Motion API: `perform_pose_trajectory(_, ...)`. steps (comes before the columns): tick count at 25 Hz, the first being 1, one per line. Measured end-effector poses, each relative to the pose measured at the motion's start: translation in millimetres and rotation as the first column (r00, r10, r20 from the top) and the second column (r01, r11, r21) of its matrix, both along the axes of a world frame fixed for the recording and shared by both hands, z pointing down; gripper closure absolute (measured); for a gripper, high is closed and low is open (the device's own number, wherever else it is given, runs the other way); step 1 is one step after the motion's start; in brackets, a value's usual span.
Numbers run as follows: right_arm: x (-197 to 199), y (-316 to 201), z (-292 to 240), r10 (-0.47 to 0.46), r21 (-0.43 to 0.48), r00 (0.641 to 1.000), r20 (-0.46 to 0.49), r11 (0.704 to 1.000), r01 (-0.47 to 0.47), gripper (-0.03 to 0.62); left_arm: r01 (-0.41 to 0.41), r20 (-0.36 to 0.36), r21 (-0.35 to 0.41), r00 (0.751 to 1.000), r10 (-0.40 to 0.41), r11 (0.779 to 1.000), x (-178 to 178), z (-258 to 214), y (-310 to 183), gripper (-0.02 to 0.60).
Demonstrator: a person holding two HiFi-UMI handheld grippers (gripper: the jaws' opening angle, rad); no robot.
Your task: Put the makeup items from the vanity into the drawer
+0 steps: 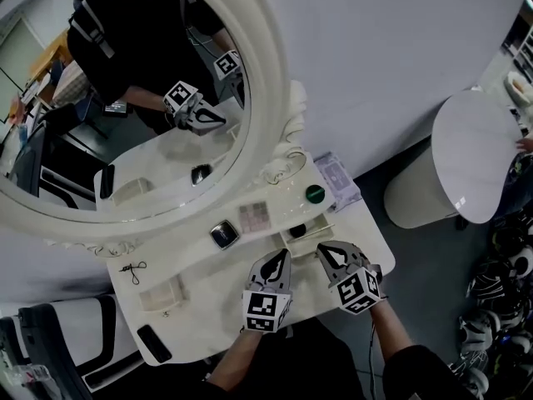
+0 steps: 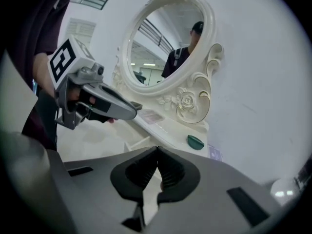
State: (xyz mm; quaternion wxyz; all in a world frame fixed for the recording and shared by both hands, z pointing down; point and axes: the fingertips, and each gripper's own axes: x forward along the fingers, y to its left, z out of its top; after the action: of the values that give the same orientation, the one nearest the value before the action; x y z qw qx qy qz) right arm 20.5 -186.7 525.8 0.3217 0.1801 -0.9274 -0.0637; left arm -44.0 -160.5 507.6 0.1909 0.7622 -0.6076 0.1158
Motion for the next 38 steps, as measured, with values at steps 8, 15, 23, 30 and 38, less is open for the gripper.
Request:
perform_pose_trajectory(8,-2,27,-45,0.23,-0.199,0.923,0.308,0.964,-0.174,0.571,-0.042,0.004,0.064,0.999,0.042,0.997,6,-31,25,0.566)
perform_pose_trajectory(15,1,68,-71,0.392,-0.306,0.797,0.459,0.912,-0.272,0.571,-0.111,0.002,0.12,0.994,0.111,0.987,3,-59,63,0.566)
perform_pose_trajectory(23,-8,119,-90,0.478,-0.32,0.706,0.522,0.877,-0.358,0.571,-0.197,-0.005,0.183,0.979,0.202,0.963,-6,-84,107,0.566)
perform_pose_trajectory(30,-6,153,-99,0.516,-0.303,0.661,0.544,0.856,-0.419,0.571,-0.255,0.013,0.218,0.966,0.258,0.942,-7,-95,136,0.566)
perform_pose_trajectory(38,7,167,-107,0.524,-0.28,0.652,0.548,0.85,-0.447,0.571,-0.27,0.001,0.241,0.961,0.278,0.932,4,-105,150,0.566)
